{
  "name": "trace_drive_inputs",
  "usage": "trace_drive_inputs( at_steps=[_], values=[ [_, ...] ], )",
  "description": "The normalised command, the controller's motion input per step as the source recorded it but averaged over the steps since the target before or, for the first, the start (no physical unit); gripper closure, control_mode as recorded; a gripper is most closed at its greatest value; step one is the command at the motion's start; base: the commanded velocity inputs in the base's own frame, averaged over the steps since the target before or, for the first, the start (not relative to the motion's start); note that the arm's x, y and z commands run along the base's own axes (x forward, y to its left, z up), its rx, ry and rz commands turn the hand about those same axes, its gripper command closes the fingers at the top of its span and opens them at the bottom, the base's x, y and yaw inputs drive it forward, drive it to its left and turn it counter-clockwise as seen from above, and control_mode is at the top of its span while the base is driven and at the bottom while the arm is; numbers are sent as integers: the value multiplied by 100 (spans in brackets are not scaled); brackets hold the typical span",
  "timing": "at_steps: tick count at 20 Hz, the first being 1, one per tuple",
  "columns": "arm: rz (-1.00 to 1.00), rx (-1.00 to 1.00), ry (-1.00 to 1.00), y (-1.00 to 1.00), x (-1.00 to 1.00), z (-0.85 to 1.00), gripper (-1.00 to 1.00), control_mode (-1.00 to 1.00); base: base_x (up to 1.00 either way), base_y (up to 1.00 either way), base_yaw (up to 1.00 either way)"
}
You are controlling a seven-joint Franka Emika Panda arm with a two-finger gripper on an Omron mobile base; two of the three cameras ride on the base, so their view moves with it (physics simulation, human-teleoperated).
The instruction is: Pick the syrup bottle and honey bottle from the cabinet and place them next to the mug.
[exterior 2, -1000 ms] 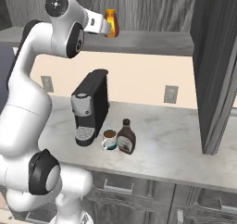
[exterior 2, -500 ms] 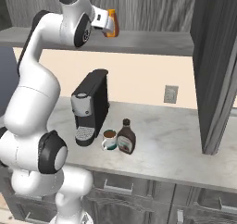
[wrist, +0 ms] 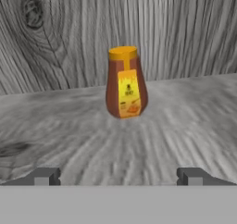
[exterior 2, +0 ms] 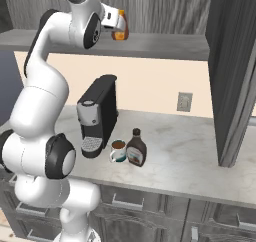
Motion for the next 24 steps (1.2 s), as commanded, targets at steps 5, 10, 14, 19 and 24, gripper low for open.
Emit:
trace_drive_inputs(
  at_steps=[5, 10, 14, 19, 24],
  values=[
    [0, 0, 0, 0, 26, -22, -100, -100, 0, 0, 0],
    [0, 0, 0, 0, 23, -3, -100, -100, 0, 0, 0],
    [0, 0, 0, 0, 24, 0, -100, -100, 0, 0, 0],
    [0, 0, 0, -3, 9, 0, -100, -100, 0, 0, 0],
    [4, 0, 2, -24, 0, 0, -100, -100, 0, 0, 0]
  ],
)
